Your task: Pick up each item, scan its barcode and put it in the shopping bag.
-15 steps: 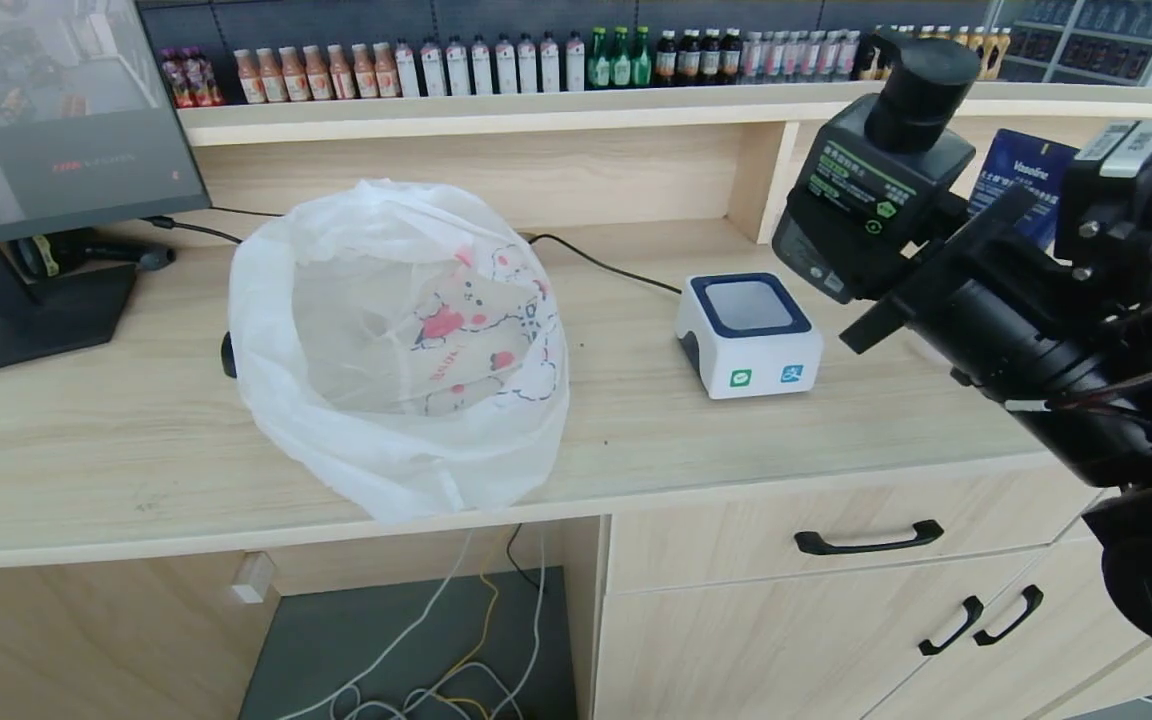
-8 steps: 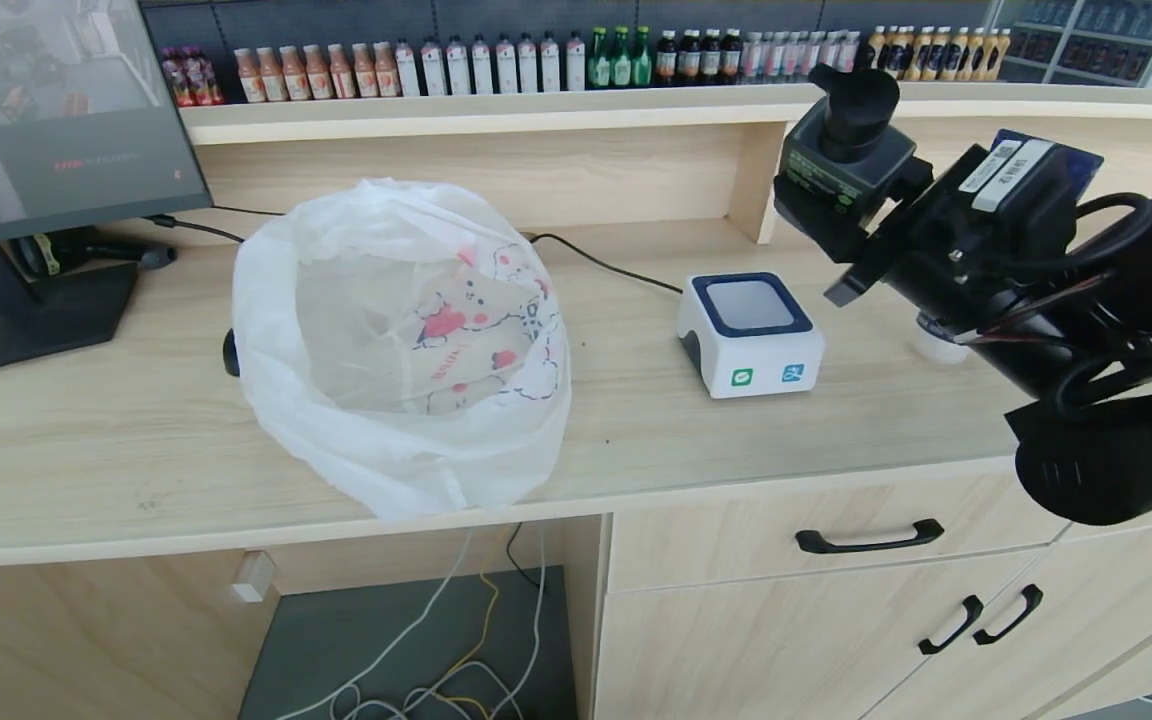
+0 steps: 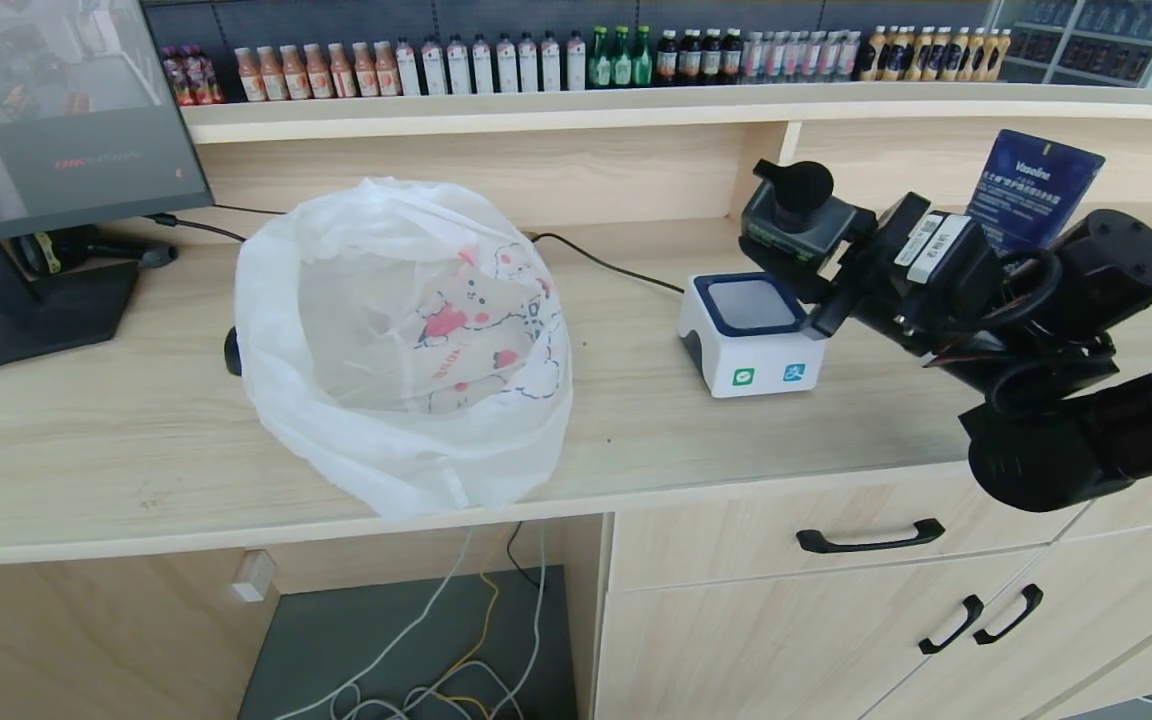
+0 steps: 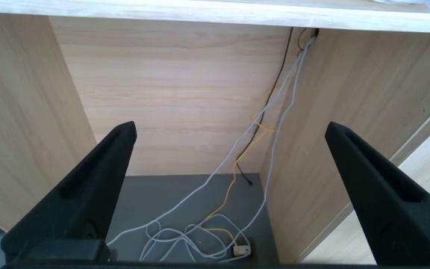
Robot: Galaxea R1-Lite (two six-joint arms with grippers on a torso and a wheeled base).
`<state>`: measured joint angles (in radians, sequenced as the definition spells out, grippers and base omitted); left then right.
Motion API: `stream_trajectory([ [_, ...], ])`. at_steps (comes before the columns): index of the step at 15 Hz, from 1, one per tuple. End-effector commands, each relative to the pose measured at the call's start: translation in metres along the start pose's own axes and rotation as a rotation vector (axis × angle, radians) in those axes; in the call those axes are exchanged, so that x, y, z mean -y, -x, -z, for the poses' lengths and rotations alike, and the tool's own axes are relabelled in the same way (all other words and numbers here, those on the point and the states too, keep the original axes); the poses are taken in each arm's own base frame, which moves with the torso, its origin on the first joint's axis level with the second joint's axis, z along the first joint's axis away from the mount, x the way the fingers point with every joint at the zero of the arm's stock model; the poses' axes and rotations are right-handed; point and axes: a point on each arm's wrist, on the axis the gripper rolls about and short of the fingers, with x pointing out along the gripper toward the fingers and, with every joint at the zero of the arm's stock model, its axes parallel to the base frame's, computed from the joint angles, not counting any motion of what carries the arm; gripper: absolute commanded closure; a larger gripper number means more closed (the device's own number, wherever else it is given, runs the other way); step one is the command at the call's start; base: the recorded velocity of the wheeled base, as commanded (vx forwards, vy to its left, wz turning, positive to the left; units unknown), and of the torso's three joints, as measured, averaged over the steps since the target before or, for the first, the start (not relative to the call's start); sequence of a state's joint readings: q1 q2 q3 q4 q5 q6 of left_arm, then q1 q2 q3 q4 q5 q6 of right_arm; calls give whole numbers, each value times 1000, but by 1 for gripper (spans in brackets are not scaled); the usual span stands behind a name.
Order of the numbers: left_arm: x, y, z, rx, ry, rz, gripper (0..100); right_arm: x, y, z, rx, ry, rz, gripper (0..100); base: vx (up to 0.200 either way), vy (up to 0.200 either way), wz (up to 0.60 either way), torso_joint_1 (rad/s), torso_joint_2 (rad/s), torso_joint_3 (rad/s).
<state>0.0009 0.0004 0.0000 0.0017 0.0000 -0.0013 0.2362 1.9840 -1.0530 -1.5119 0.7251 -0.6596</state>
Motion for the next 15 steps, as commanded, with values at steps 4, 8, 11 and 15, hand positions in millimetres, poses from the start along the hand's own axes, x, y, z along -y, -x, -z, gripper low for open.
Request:
stream_trajectory([
  [4,0,0,0,1,0,-1,0,-7,-4,18,-36,-20,-2,100,0,0,0,0,0,0],
  [8,0,0,0,1,0,-1,0,-10,-5,19,-27,-9,-16,100,0,0,0,0,0,0],
  [11,0,0,0,1,0,-1,0,-12,-4,20,-24,-5,-29,100,0,0,0,0,0,0],
  [15,0,0,0,1,0,-1,0,-14,-4,18,-24,-8,-34,100,0,0,0,0,0,0],
])
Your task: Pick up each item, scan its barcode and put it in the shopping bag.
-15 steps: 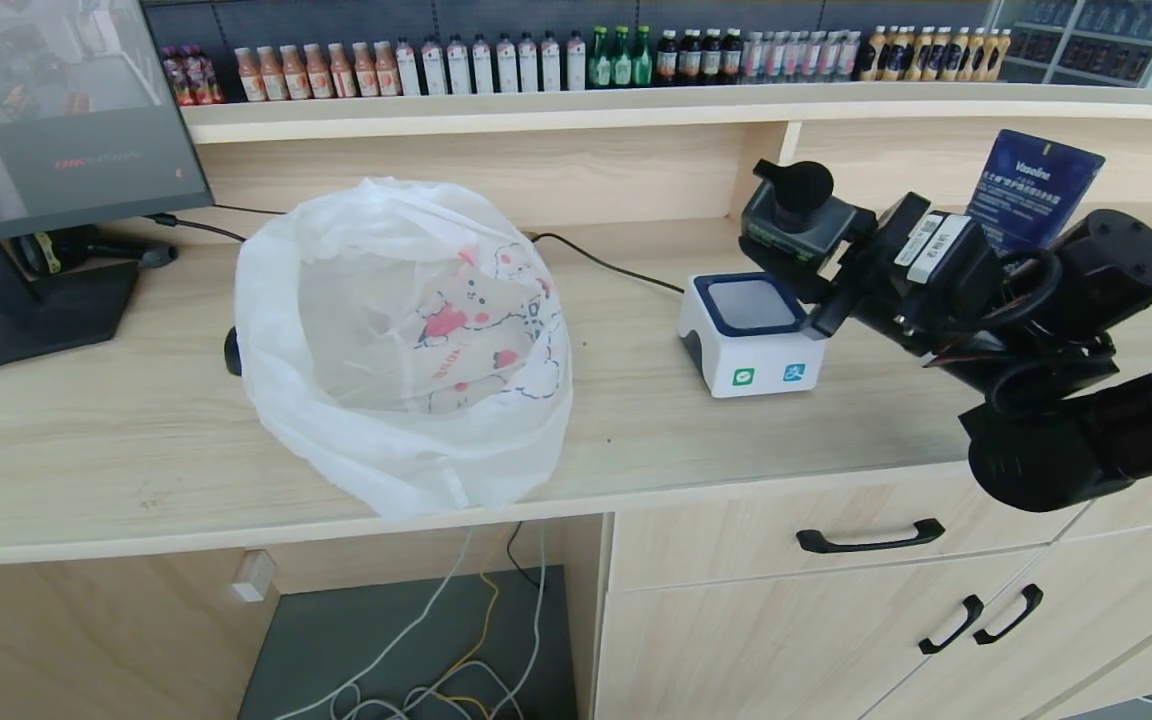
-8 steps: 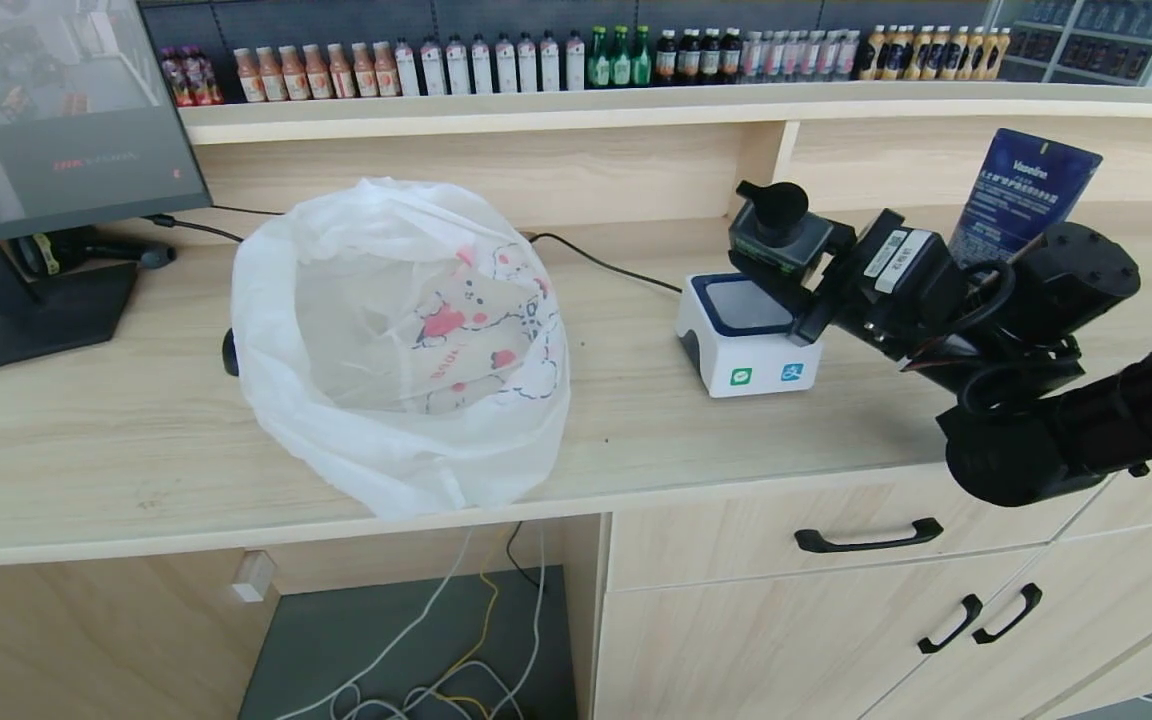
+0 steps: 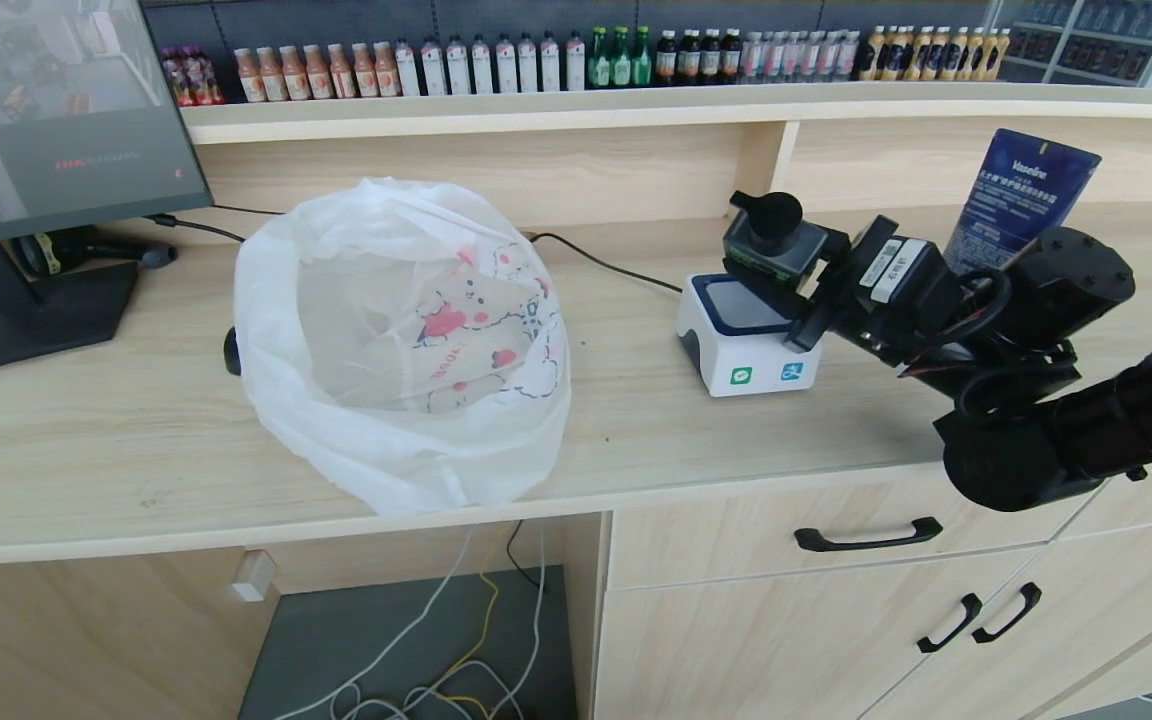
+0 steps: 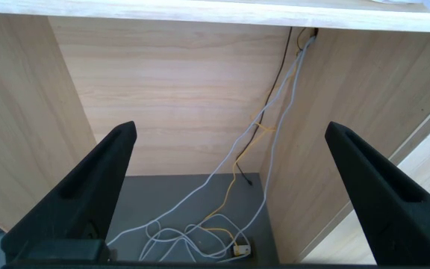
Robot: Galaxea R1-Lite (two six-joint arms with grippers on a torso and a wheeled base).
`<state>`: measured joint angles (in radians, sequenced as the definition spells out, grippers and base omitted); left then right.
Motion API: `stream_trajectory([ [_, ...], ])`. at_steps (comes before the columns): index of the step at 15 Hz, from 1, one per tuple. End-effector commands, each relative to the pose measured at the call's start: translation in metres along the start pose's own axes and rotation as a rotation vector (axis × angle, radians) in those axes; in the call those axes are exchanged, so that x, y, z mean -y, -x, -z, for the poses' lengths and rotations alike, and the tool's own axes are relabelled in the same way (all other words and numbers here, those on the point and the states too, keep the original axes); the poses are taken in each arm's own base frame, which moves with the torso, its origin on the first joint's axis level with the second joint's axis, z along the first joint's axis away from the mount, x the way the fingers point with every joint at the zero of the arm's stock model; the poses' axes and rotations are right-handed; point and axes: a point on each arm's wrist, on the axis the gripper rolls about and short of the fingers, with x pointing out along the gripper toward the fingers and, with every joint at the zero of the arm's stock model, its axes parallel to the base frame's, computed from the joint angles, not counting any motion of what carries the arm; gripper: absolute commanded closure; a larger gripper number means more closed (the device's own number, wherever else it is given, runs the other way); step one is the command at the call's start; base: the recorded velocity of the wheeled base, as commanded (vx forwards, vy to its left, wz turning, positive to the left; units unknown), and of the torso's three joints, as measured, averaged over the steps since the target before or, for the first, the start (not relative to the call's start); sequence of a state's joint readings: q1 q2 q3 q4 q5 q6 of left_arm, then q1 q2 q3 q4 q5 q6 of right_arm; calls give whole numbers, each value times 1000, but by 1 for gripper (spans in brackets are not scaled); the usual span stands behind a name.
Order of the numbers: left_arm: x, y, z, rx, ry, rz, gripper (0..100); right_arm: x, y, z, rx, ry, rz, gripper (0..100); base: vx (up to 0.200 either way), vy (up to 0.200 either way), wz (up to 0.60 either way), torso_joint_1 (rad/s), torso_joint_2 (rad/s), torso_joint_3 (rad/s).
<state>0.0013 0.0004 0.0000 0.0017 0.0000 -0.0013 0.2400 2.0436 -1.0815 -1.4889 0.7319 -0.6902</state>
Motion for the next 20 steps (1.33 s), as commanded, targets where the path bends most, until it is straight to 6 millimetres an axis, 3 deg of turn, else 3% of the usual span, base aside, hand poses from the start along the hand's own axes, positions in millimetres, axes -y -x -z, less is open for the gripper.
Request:
stream_trajectory([
  [1,0,0,0,1,0,0,0,-1,0,-1,1,-1,-3,100,0,0,0,0,0,0],
  [20,0,0,0,1,0,0,0,-5,-1,-6,0,-2,-6,100,0,0,0,0,0,0],
])
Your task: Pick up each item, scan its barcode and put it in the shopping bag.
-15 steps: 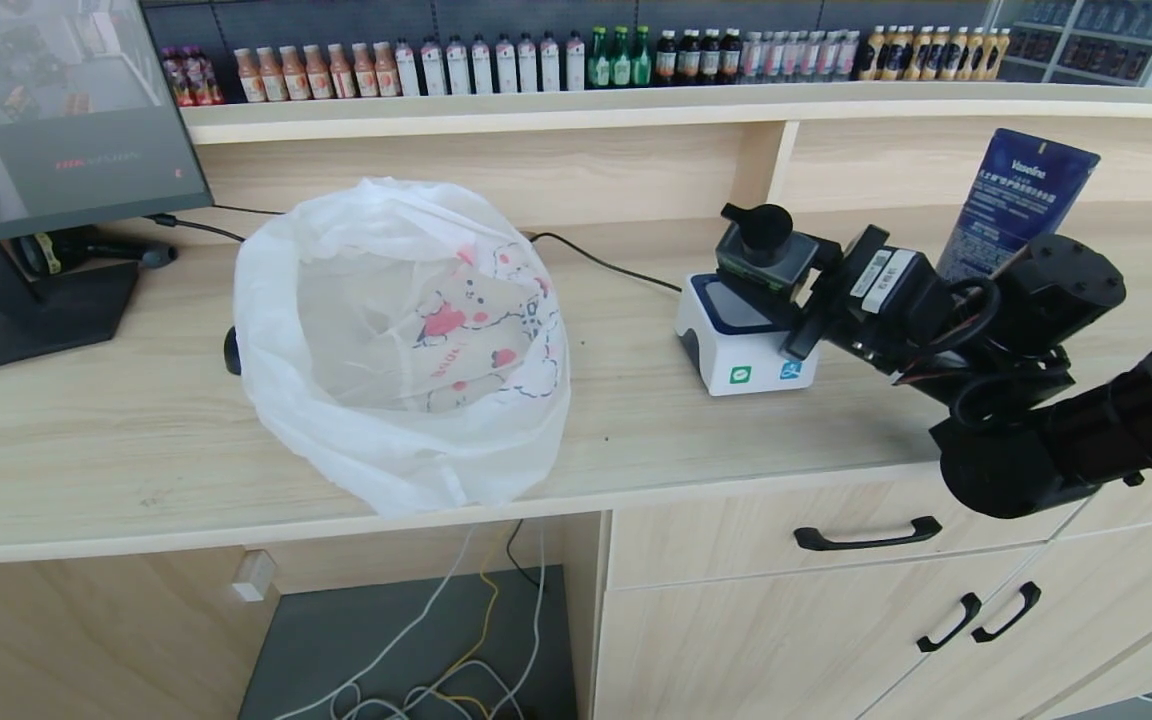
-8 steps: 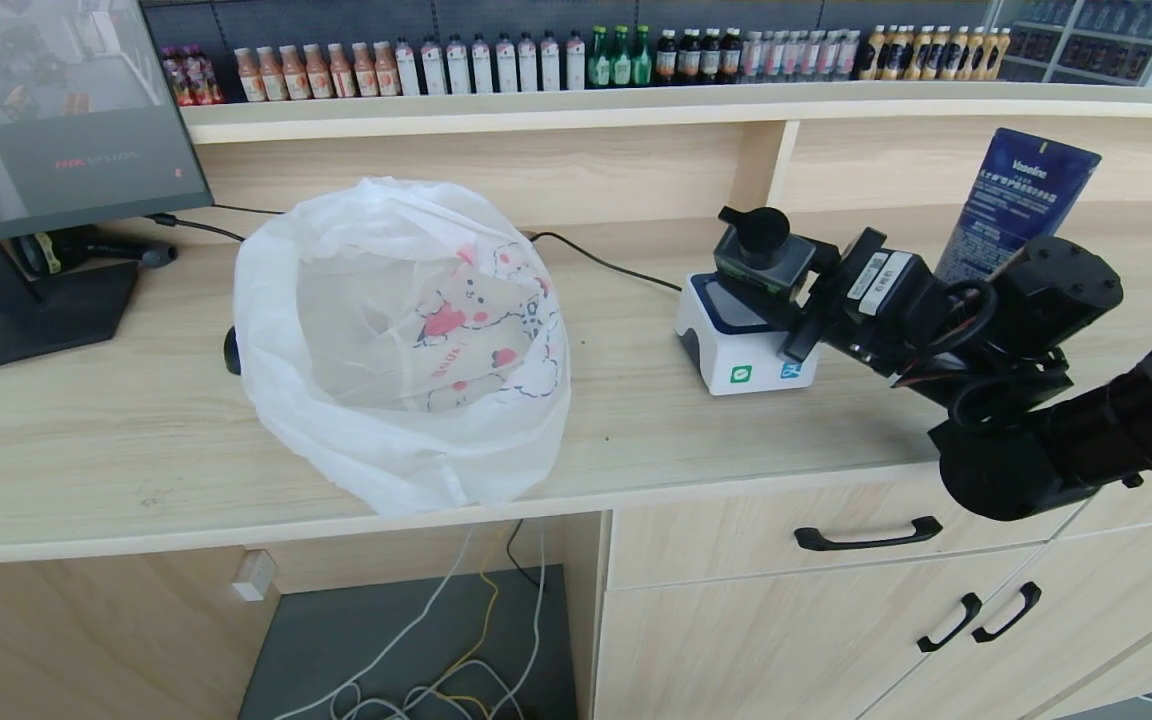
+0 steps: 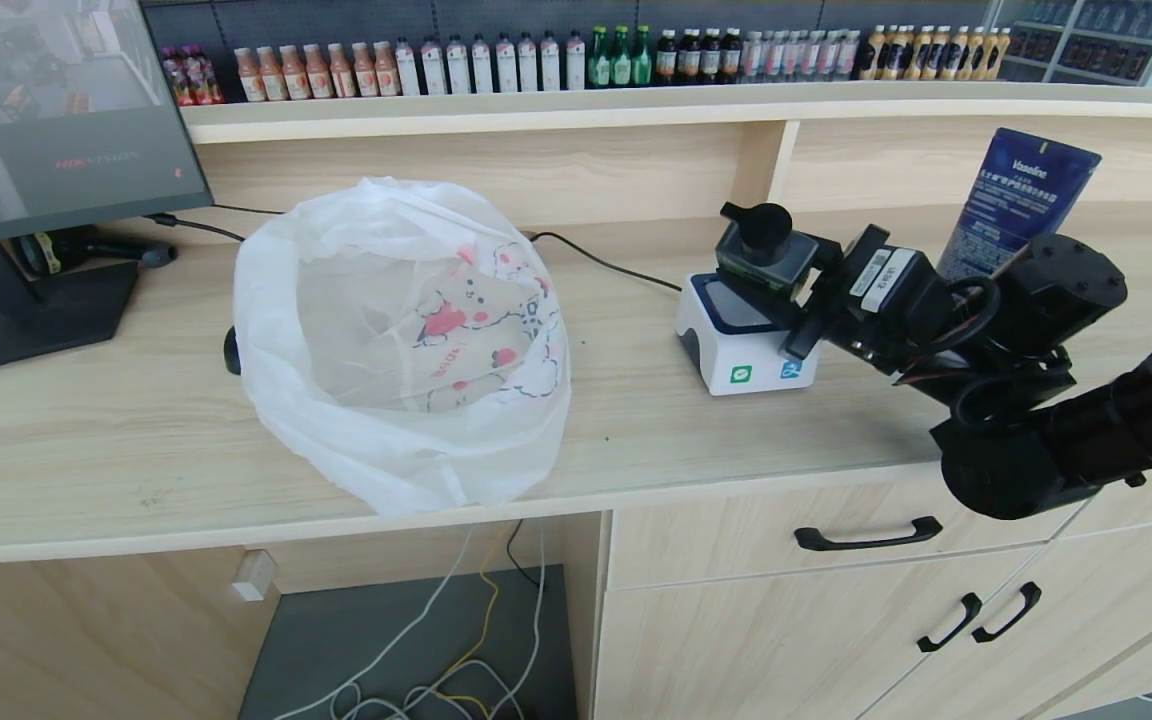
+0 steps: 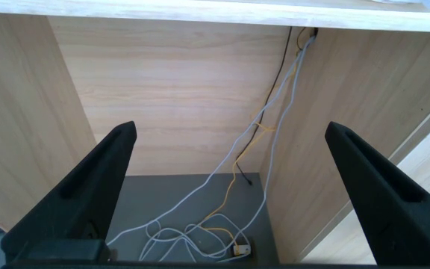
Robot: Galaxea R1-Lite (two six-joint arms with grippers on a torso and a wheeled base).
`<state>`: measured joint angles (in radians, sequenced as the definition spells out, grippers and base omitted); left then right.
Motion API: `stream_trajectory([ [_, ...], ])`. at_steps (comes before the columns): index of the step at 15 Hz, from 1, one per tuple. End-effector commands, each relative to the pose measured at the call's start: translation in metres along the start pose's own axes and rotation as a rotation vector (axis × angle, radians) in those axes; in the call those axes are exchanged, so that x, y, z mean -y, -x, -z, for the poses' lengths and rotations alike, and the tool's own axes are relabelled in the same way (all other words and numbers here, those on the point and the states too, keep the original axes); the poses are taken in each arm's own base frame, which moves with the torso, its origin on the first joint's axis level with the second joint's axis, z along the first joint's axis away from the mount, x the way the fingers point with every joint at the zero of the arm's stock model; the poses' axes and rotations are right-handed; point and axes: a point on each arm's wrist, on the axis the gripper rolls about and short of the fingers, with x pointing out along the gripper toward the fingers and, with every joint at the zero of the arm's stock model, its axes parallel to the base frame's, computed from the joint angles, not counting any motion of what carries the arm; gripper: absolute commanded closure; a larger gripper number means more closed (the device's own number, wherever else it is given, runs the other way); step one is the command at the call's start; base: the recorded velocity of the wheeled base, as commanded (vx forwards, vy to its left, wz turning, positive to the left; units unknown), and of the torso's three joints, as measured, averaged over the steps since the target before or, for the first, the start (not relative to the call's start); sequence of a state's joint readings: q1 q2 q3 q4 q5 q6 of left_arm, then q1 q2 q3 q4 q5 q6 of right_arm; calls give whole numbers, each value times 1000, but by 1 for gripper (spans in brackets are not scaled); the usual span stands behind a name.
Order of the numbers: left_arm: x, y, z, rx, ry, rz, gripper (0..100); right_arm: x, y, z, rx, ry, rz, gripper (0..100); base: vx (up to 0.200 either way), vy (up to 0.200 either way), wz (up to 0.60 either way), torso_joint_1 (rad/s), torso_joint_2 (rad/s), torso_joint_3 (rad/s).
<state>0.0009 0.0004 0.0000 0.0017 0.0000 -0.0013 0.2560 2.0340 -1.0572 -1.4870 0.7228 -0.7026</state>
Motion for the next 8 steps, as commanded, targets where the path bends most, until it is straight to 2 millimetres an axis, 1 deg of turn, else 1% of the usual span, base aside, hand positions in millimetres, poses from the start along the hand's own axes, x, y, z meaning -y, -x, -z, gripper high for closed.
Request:
stream_trajectory([
  [1,0,0,0,1,0,-1,0,1,0,-2,2,2,2,100,0,0,0,0,0,0],
  [4,0,0,0,1,0,-1,0,6,0,-7,4,6,22,100,0,0,0,0,0,0],
  [7,0,0,0,1,0,-1,0,18,-5,-35,29,-51,92,100,0,0,0,0,0,0],
  [8,0,0,0,1,0,-1,0,23,-6,-44,19,-84,142,100,0,0,0,0,0,0],
])
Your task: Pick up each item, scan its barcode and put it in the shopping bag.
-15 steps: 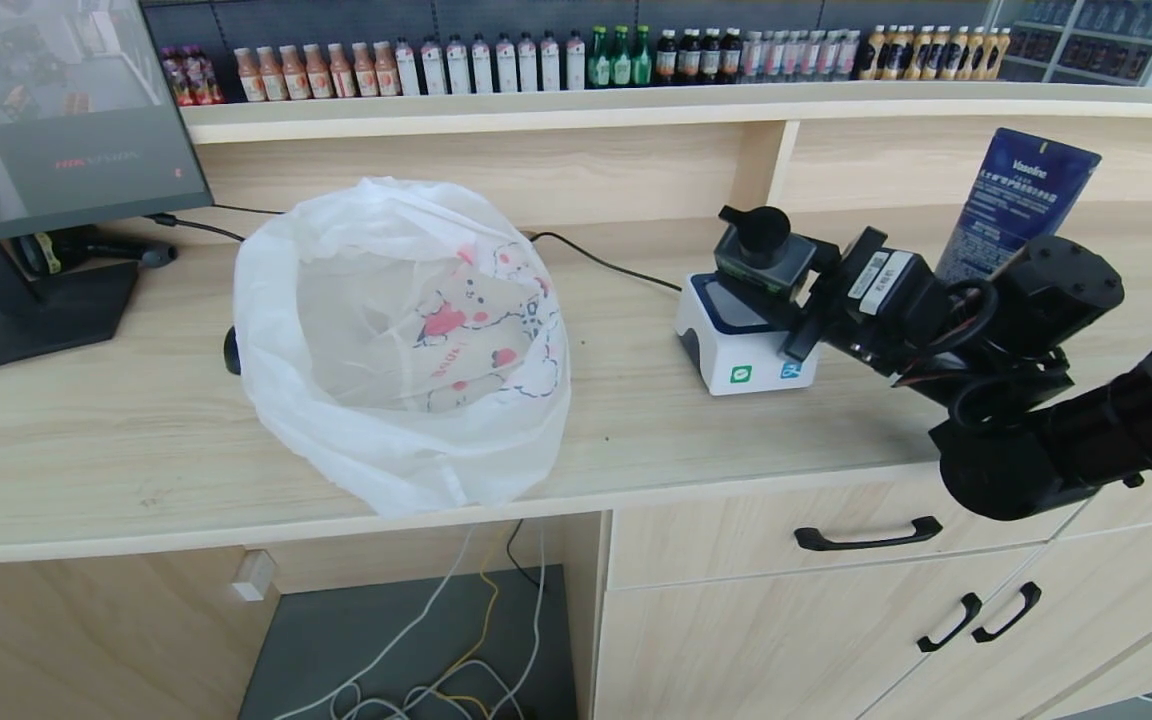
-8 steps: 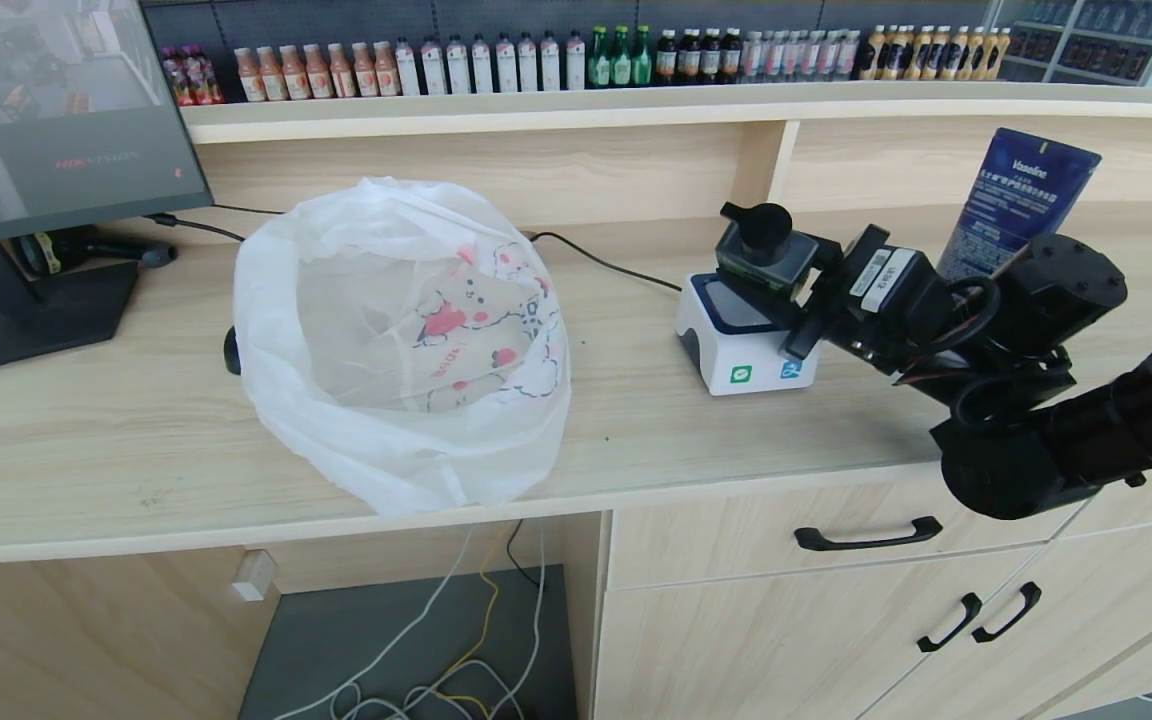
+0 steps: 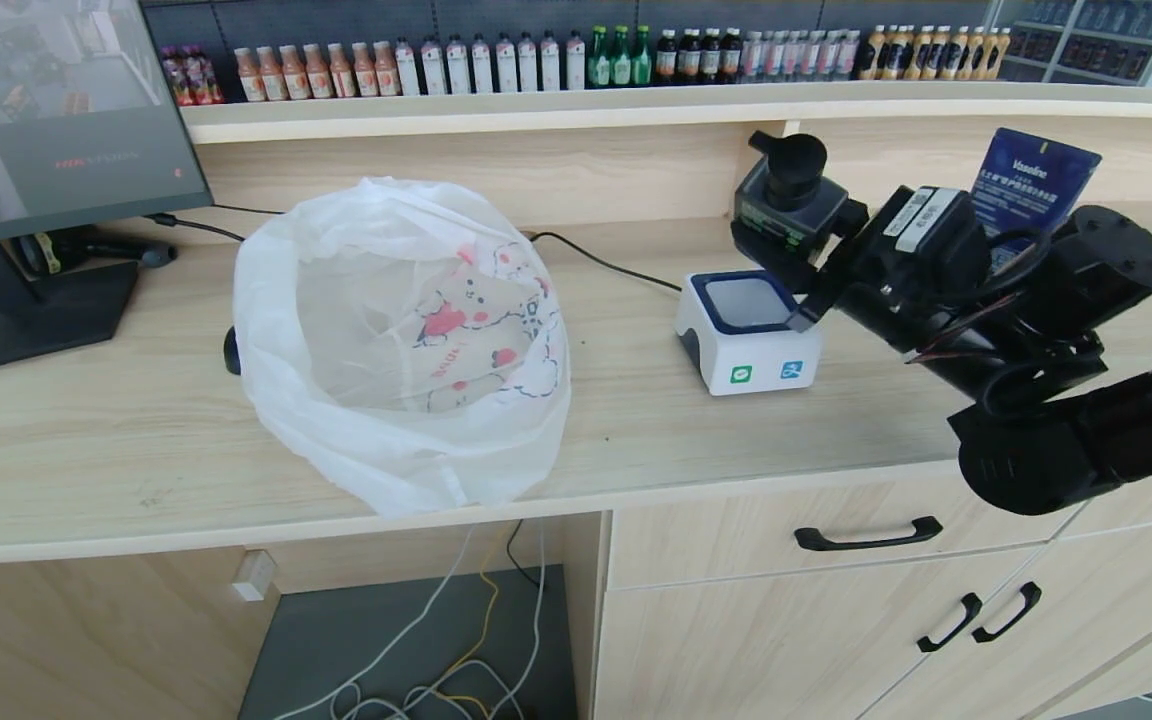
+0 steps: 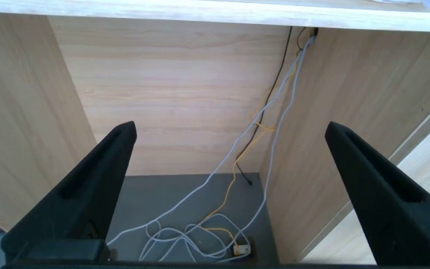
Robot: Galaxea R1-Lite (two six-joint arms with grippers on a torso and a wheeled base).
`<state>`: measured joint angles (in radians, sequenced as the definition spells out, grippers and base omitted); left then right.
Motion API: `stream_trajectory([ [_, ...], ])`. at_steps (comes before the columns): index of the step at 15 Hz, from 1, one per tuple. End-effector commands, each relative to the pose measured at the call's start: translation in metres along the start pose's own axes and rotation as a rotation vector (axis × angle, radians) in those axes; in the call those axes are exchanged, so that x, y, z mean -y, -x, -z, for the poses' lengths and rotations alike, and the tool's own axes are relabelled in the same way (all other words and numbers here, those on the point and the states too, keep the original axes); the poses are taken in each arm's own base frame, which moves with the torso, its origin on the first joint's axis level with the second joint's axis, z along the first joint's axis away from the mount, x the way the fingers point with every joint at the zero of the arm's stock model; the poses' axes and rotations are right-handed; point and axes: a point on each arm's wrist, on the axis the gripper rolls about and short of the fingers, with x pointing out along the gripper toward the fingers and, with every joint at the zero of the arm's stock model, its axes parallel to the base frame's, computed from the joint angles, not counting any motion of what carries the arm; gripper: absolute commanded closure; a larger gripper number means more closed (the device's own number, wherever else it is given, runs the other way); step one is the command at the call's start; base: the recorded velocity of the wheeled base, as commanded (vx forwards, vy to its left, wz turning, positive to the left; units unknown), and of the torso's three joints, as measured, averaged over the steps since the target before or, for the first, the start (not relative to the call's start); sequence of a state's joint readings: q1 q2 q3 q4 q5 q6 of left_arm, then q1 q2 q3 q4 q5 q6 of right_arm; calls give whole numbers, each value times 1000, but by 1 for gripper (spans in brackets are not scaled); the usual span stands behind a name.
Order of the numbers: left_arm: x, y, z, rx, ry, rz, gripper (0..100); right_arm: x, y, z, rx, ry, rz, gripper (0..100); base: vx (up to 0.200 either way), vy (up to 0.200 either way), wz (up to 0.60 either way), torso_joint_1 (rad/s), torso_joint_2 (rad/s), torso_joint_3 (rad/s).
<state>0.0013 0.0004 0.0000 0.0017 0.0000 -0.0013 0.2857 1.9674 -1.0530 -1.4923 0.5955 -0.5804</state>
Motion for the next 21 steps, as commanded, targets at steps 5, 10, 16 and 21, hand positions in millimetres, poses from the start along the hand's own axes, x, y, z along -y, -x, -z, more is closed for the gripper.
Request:
stream_trajectory([
  [5,0,0,0,1,0,0,0,-24,11,-47,-47,-272,173,100,0,0,0,0,0,0],
  [10,0,0,0,1,0,0,0,-32,21,-47,-115,-443,238,100,0,0,0,0,0,0],
  [16,0,0,0,1,0,0,0,-50,10,-67,-188,-657,561,100,0,0,0,0,0,0],
  [21,0,0,0,1,0,0,0,-55,22,-60,-242,-656,536,100,0,0,0,0,0,0],
])
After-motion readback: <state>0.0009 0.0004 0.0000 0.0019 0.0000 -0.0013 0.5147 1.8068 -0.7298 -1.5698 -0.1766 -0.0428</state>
